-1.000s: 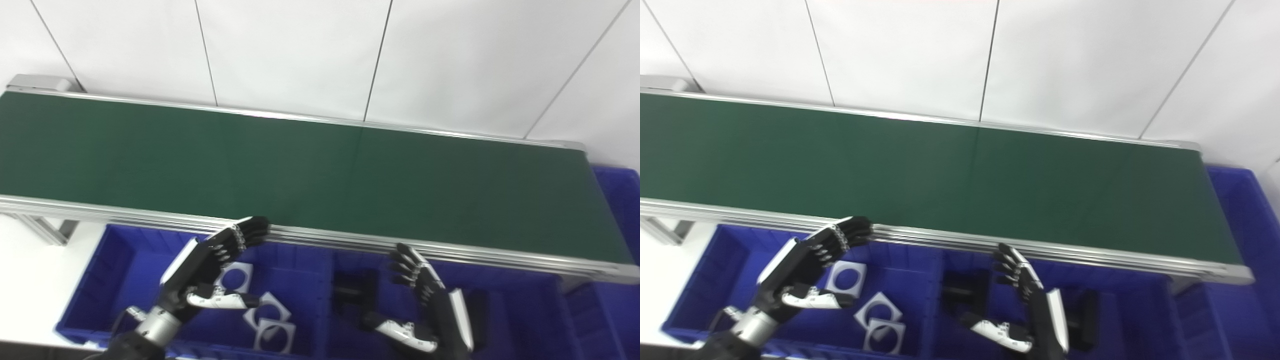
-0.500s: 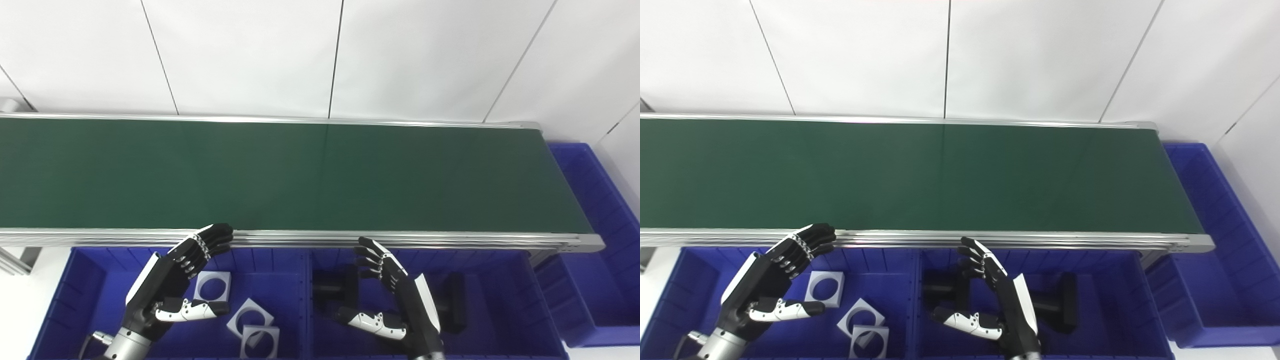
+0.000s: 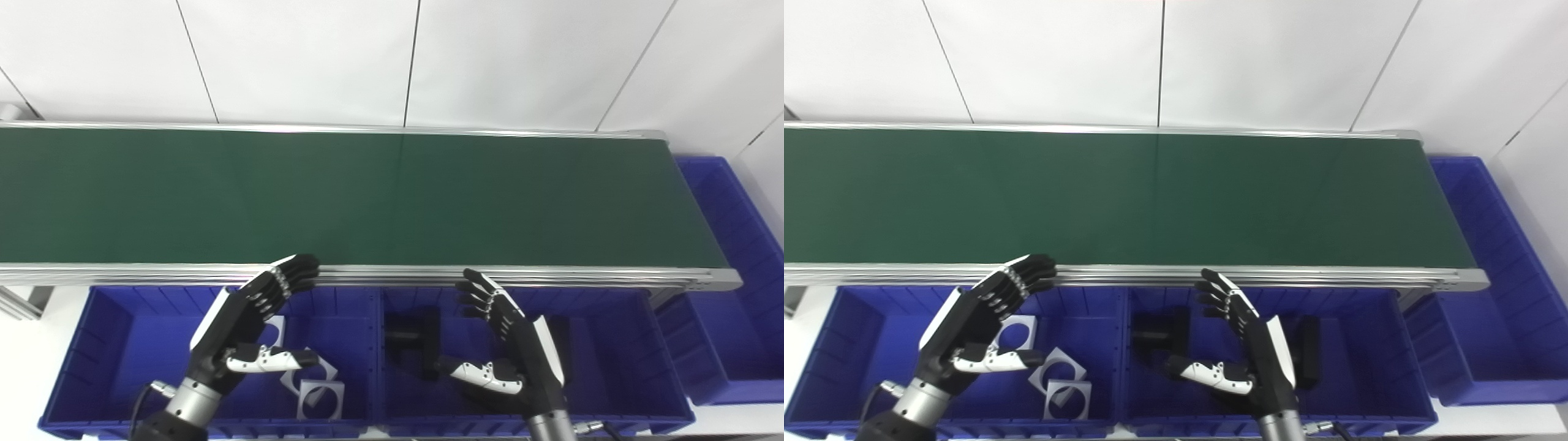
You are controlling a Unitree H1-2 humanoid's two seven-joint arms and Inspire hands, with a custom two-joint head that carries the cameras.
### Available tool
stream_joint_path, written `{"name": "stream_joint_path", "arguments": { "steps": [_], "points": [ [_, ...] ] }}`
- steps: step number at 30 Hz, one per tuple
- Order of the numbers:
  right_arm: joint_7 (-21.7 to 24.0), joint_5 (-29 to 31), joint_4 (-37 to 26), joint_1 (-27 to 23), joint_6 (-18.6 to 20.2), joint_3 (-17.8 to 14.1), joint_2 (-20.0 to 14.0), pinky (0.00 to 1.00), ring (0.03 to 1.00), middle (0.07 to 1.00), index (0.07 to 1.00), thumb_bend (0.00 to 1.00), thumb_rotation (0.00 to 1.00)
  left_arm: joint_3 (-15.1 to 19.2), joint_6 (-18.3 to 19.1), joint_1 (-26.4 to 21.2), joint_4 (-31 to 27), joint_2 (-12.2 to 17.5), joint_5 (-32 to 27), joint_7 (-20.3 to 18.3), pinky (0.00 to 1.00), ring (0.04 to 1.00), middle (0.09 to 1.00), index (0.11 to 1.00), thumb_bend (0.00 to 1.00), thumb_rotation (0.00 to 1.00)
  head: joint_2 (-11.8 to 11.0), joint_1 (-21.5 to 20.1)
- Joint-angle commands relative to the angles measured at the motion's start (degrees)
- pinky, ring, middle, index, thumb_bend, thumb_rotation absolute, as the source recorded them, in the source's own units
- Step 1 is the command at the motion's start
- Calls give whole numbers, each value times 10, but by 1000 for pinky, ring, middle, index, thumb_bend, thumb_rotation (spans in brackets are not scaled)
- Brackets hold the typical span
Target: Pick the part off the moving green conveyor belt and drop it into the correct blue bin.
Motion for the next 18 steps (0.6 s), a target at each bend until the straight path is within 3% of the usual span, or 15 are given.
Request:
{"name": "stream_joint_path", "arguments": {
  "steps": [1, 10, 18],
  "points": [
    [5, 3, -23, -1, 5, 1, 3, 717, 776, 805, 859, 779, 281, 2, -13, -6, -11, 1, 6, 7, 827, 852, 852, 827, 855, 138, 0, 4],
    [8, -4, -30, -2, 10, -3, -2, 700, 774, 805, 855, 782, 283, 2, -17, -2, -7, -7, 10, 12, 827, 849, 855, 833, 847, 106, -3, 21],
    [16, -7, -37, -2, 19, -1, -9, 710, 780, 809, 849, 774, 252, 2, -27, 4, -5, -12, 20, 16, 822, 848, 849, 826, 860, 136, -9, 59]
  ]
}}
